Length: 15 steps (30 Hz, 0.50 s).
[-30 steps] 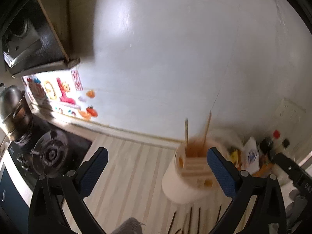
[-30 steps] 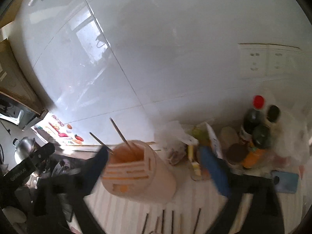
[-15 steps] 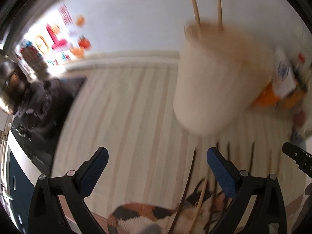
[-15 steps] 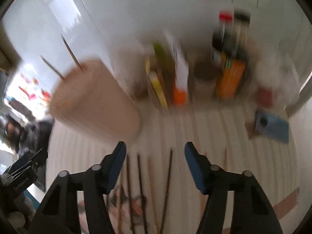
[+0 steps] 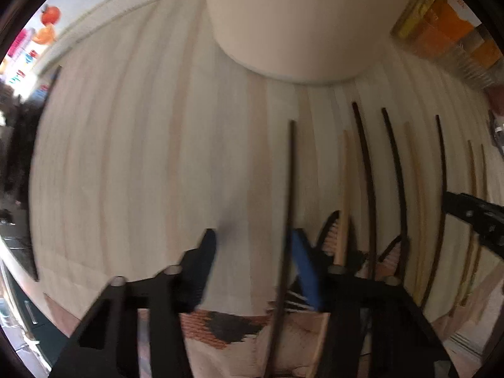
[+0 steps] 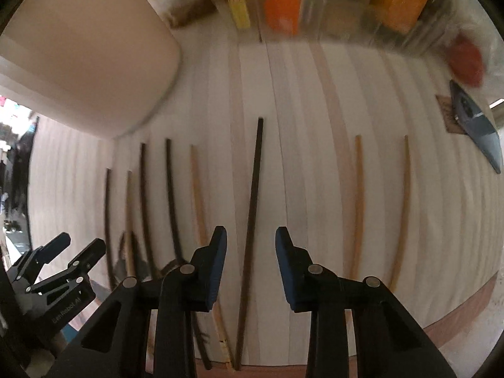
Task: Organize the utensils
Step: 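Return both tools to the row and grasp a dark chopstick with each, then lift the dark chopsticks with both tools and carry them over the holder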
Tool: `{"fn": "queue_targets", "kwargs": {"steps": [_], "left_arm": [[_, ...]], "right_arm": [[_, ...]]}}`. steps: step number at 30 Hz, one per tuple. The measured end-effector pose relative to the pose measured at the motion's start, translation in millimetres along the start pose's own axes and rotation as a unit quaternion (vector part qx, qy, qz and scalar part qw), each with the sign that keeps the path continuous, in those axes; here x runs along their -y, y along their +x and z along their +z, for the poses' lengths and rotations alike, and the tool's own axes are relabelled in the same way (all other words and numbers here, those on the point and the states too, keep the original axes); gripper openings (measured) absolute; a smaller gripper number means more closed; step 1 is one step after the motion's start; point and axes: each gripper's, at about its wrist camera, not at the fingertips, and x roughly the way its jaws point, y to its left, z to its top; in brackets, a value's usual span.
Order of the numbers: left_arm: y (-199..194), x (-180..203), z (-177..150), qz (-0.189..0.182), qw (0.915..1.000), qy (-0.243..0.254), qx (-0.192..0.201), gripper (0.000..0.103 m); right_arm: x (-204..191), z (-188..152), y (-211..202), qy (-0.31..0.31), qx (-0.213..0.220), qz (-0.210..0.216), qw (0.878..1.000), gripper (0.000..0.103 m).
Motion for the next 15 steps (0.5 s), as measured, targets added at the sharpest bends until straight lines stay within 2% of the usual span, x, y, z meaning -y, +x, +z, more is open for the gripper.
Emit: {"fn": "queue_targets", "kwargs": {"steps": [2, 3, 4, 5, 7, 8, 12, 15], "left_arm": [[-0.9, -0.4, 1.5, -0.003, 1.0, -0.003, 0.003, 0.023], [-1.3, -1.0, 2.4, -0.005, 1.0, -0.004, 0.003, 0.018], [-2.1, -2.0, 2.8, -0.003, 1.0, -0.007, 0.004, 0.009], [-2.3, -3.2, 2.9, 0.004, 0.9999, -0.009, 0.005, 0.006], [-2.4, -7.5, 2.5, 0.011, 0.9998, -0.013, 0.005, 0.003], [-2.5, -11.8, 2.5, 0.016, 0.9997, -0.019, 0.004, 0.004], [-2.9, -38.7, 0.5, 0.029, 0.9984, -0.048, 0.0, 0.004], [-3.1, -50.6, 2.1, 0.02, 0.9983, -0.054, -0.001, 0.005]], "right_arm": [[-4.9, -0.1, 8.3, -0.007, -0.013, -0.014, 1.0, 0.034], [-8.0, -0.7, 12.0, -0.011, -0.018, -0.022, 1.0, 0.034], [-11.4, -0.8, 11.8, -0.019, -0.016, -0.03, 0.999, 0.029], [-15.2, -1.3, 12.7, -0.031, -0.017, -0.048, 0.998, 0.021], [-18.0, -1.3, 13.6, -0.038, -0.017, -0.064, 0.997, 0.01], [-17.2, -1.9, 14.2, -0.041, -0.018, -0.065, 0.997, 0.008], [-3.4, -8.5, 13.7, -0.059, -0.034, -0.078, 0.995, 0.007], [2.3, -17.7, 15.1, -0.086, -0.042, -0.085, 0.992, 0.006]]}}
